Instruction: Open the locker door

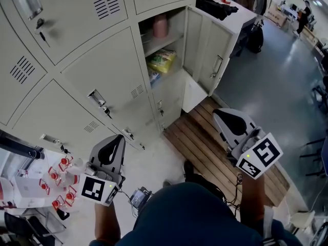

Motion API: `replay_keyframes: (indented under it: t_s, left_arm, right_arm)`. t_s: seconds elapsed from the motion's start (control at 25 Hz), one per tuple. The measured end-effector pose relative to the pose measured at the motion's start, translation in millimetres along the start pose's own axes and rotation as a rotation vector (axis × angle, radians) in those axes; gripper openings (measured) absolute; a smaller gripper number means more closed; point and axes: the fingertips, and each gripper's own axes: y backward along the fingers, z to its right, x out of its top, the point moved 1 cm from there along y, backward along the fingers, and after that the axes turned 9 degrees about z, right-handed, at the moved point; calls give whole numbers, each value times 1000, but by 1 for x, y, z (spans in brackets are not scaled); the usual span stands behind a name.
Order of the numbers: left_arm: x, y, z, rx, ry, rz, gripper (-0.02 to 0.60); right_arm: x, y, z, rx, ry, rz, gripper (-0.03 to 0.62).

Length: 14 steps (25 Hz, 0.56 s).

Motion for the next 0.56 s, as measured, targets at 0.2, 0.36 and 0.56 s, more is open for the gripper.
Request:
replay_keyframes:
  t_s: [0.2,0.36,0.56]
  left_arm:
    - [-1,1,4,-10,4,-7,17]
    - [-2,2,5,-10,5,-9,17]
    - [-3,-2,3,-7,4,-10,17]
  right_arm:
    - [-3,4,1,-14,-7,-6,35]
    - [-5,6,2,-17,-11,-7,35]
    - [-5,6,7,-25,-9,-4,35]
